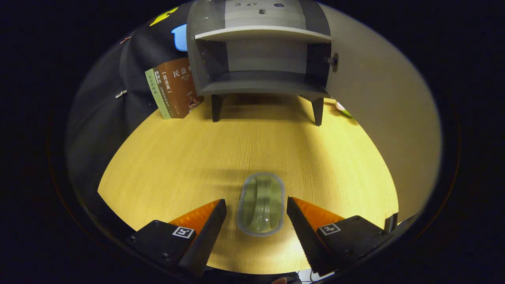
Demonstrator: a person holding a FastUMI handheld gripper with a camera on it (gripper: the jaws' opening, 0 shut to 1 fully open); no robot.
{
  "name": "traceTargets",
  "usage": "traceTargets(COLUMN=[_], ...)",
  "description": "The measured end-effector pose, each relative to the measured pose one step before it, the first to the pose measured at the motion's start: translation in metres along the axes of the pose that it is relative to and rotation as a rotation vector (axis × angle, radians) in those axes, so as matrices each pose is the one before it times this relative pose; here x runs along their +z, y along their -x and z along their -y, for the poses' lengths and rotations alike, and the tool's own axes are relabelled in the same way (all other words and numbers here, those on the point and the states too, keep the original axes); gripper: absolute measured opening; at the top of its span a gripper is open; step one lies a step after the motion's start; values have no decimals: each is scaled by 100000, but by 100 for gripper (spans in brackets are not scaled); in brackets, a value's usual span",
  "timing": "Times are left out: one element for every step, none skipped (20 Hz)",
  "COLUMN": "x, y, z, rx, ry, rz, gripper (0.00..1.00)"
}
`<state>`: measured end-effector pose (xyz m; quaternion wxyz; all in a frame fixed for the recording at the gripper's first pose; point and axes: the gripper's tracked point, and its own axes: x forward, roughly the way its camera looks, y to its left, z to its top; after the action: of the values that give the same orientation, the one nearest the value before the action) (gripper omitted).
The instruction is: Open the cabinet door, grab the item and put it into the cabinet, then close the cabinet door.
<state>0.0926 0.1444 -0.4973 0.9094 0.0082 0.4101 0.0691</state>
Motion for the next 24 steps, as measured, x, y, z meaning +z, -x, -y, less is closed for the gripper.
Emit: traceTargets(x=[-117, -167, 12, -142, -228, -243, -319, -314, -11, 374, -271, 431, 174, 39, 110, -33, 212, 377, 513, 642, 992, 1104, 1589, 1513], y=[-329, -285, -318, -246, -441, -315, -180, -183, -100, 356, -220, -536, -38, -382, 231, -11, 276, 375, 682, 654, 908, 841, 1085, 927], z=[480, 554, 230, 203, 13, -309, -204, -160, 62, 340, 115, -85, 23, -24, 5, 107, -37, -53, 69, -34, -146, -75, -110, -75], rx=[-1409, -1655, -864, -1347, -134, 559, 517, 500, -236, -1123, -1161, -35, -540, -23, 60, -629, 263, 378, 422, 926, 1106, 382, 607, 238], ry=[-833, -643, -619, 55, 26, -174, -145, 404, 894, 659, -948, -965, 137, -802, 251, 441, 78, 390, 316, -502, -919, -705, -907, -40], rz=[-254, -91, -319, -511, -987, -1323, -749, -665, 517, 1732, -1583, 354, -483, 387, 350, 0, 642, 802, 877, 834, 1185, 1121, 2047, 2079], gripper=[96, 88, 81, 68, 62, 58, 54, 54, 54, 55, 46, 36, 26, 17, 17, 17, 17, 17, 17, 17, 17, 17, 17, 17])
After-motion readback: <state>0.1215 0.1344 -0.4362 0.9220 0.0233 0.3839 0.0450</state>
